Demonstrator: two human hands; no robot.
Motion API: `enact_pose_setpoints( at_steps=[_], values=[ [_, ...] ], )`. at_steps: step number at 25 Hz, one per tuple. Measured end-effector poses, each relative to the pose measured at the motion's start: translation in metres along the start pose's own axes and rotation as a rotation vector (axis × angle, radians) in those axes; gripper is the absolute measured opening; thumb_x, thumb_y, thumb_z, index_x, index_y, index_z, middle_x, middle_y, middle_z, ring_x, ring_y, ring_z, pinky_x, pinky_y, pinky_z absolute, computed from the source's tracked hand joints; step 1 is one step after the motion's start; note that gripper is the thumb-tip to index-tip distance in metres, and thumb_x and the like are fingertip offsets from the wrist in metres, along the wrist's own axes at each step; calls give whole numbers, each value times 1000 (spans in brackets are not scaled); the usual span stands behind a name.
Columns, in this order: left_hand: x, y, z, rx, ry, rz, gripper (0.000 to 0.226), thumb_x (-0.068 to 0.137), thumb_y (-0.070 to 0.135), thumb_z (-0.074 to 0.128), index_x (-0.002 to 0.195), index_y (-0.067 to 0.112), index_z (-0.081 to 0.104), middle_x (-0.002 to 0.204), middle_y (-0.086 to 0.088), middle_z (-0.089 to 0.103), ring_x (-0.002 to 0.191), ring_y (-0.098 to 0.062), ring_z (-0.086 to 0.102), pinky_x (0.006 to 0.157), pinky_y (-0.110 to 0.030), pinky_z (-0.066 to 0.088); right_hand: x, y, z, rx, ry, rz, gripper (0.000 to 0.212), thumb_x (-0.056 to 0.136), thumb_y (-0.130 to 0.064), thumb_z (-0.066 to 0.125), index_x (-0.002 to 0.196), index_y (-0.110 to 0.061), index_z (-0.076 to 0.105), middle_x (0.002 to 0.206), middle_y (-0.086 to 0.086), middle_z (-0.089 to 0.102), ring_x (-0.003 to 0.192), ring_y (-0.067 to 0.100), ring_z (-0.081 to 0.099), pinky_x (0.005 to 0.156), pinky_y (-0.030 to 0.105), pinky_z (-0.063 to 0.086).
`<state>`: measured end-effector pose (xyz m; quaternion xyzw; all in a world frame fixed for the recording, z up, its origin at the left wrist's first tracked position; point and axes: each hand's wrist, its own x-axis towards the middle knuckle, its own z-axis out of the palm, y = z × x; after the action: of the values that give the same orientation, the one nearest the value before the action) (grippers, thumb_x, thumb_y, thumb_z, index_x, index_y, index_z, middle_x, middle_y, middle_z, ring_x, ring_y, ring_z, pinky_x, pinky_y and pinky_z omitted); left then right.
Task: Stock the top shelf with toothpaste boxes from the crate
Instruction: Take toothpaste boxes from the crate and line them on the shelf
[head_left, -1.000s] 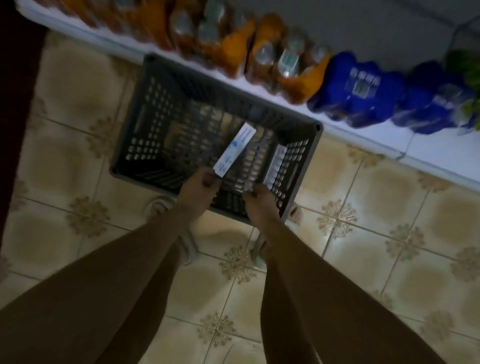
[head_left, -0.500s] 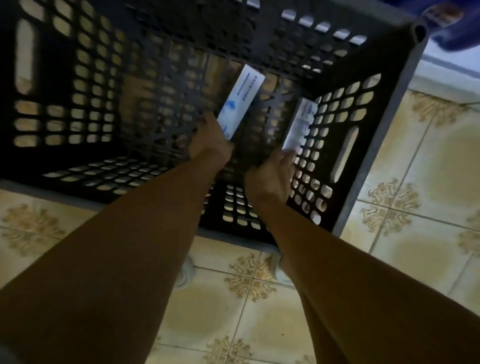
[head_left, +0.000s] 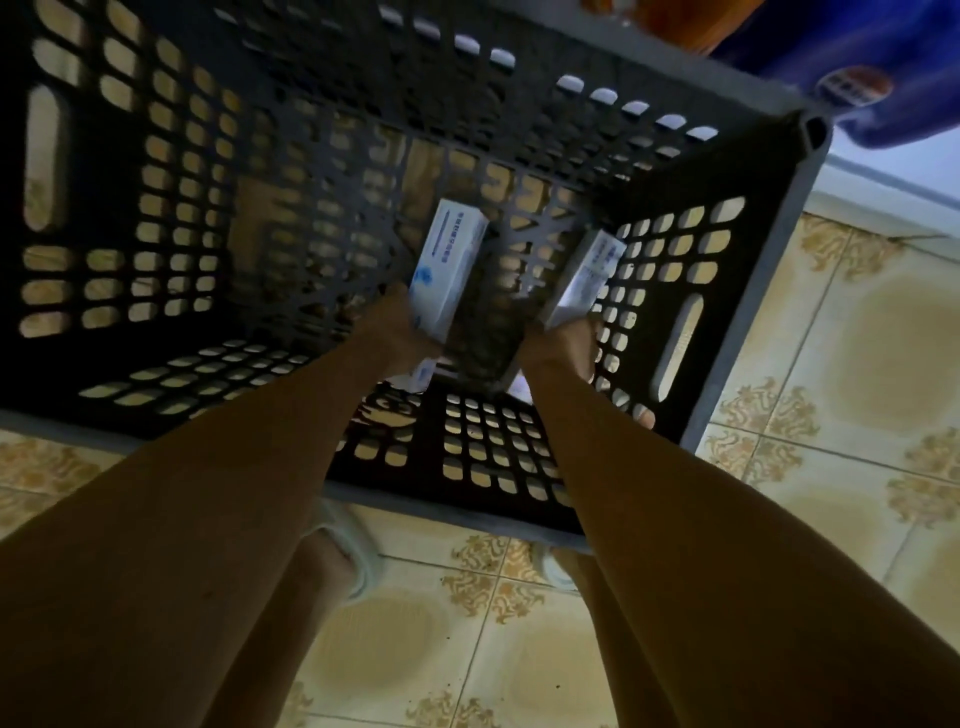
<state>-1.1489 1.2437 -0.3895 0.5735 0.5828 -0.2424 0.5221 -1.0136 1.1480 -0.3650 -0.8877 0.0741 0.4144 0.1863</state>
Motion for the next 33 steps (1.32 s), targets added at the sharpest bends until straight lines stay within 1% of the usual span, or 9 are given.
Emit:
enact_pose_setpoints(
  at_steps=[3, 7, 11, 13, 16, 24, 27, 30, 33],
  values=[
    [-3, -9, -6, -251, -69, -21, 80, 68, 14, 82, 138, 9, 43, 135, -11, 53, 122, -33, 53, 95, -53, 50, -6, 0, -1, 356, -59, 42, 37, 97, -15, 51, 134, -16, 42, 115, 3, 56, 84, 11, 52, 56, 23, 40],
    [-31, -3, -15, -496, -134, -52, 70, 82, 3, 71, 143, 17, 38, 133, -4, 54, 119, -28, 54, 91, -51, 49, -35, 3, -19, 615, -305, 183, 26, 98, -31, 40, 114, -20, 57, 107, 9, 61, 94, 23, 58, 84, 38, 48],
    [-63, 7, -36, -590, -231, -94, 65, 83, 2, 70, 135, 24, 38, 130, -1, 54, 114, -29, 58, 87, -59, 53, -52, -2, -38, 744, -527, 243, 50, 98, -54, 32, 84, -14, 59, 70, 4, 61, 60, 17, 58, 63, 27, 49],
    [-78, 11, -50, -574, -249, -60, 66, 80, 1, 72, 131, 26, 39, 128, 2, 55, 113, -26, 59, 80, -57, 56, -63, -9, -44, 687, -579, 185, 61, 95, -64, 32, 95, -12, 63, 77, 7, 65, 62, 19, 64, 62, 28, 55],
    [-108, 23, -72, -621, -242, -49, 68, 79, -4, 72, 130, 30, 40, 120, 6, 56, 108, -24, 59, 82, -58, 55, -88, -25, -57, 633, -628, 94, 75, 81, -74, 47, 128, -17, 60, 118, 14, 68, 106, 32, 67, 96, 46, 52],
    [-263, 76, -149, -964, -498, 14, 68, 80, -6, 61, 139, 24, 47, 130, -17, 63, 114, -38, 63, 87, -52, 56, -197, -91, -155, 364, -725, -46, 47, 72, -31, 75, 114, -15, 64, 107, 25, 67, 98, 37, 62, 102, 51, 45],
    [-352, 109, -188, -737, -263, 63, 75, 76, 7, 78, 139, 23, 40, 127, -12, 62, 107, -32, 65, 81, -45, 57, -285, -136, -216, 231, -711, -186, 31, 78, -29, 78, 104, -16, 66, 88, 11, 69, 80, 28, 64, 91, 46, 51],
    [-442, 138, -218, -397, -25, 239, 68, 77, 27, 82, 135, 18, 49, 115, 3, 63, 98, -12, 64, 69, -21, 52, -375, -176, -269, 108, -684, -324, 63, 68, -49, 81, 121, -22, 62, 106, -1, 72, 95, 22, 68, 94, 42, 52],
    [-527, 161, -242, -449, 194, 299, 45, 85, 46, 70, 117, 17, 58, 103, 4, 68, 89, -14, 68, 64, -25, 50, -446, -207, -311, 82, -691, -461, 61, 69, -44, 82, 121, -22, 59, 113, 0, 71, 103, 23, 67, 97, 46, 50]
  ],
)
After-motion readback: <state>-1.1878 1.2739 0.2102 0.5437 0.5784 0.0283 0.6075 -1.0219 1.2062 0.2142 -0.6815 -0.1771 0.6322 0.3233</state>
